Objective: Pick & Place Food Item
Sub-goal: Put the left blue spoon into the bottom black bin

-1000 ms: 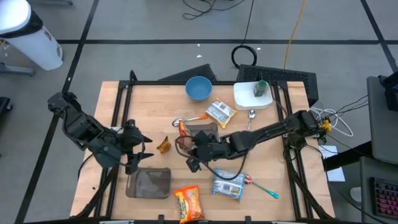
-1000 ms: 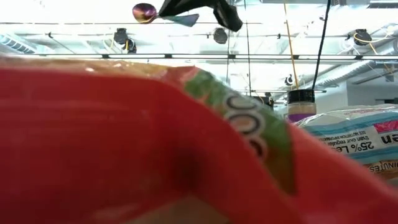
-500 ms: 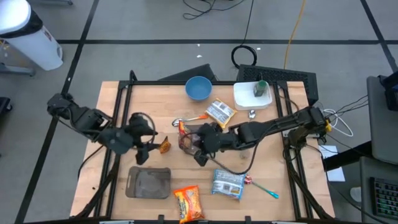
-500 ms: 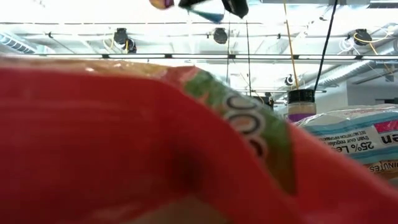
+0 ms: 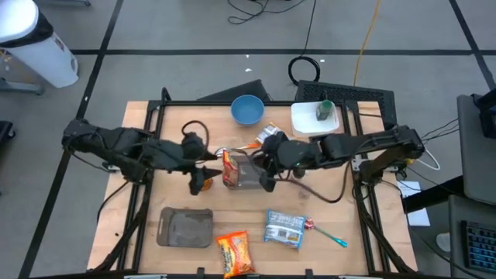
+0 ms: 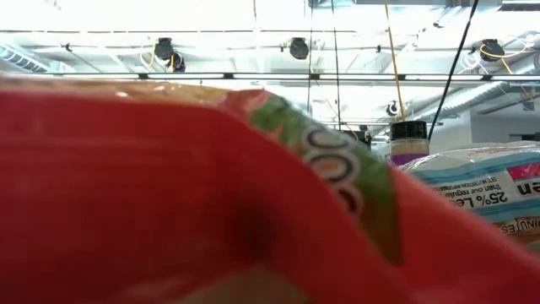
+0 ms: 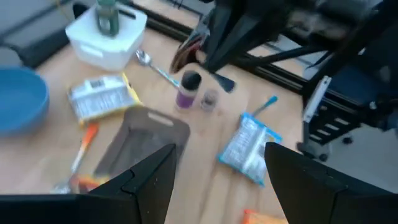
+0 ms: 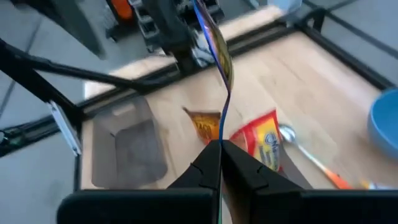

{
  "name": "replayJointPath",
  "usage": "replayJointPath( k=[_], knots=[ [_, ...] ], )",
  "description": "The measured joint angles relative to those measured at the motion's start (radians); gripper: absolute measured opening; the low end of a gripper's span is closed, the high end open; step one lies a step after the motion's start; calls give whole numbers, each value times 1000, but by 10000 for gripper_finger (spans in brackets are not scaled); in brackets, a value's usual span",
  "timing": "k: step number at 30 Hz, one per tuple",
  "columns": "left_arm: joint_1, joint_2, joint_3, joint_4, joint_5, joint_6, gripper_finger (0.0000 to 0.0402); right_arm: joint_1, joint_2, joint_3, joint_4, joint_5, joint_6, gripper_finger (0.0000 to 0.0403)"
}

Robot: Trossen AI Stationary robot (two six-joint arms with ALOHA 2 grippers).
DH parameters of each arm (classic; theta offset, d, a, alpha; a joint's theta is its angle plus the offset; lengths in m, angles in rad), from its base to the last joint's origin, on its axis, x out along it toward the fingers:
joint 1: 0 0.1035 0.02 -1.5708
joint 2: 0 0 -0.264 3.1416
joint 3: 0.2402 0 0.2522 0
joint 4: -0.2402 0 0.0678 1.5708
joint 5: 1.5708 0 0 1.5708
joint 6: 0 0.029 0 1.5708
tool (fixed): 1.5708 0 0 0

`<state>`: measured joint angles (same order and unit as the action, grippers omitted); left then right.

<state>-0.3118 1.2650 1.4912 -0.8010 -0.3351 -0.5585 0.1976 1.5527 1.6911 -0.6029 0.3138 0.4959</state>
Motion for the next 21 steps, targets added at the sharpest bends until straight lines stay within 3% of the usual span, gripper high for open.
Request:
replayJointPath(
  k=[6,21],
  knots=[
    [59,45,0,165,49,132,250,-2,-27,0,2,0,-36,0],
    [145,104,0,192,50,210,250,13,-25,-1,0,-2,-45,0]
  ],
)
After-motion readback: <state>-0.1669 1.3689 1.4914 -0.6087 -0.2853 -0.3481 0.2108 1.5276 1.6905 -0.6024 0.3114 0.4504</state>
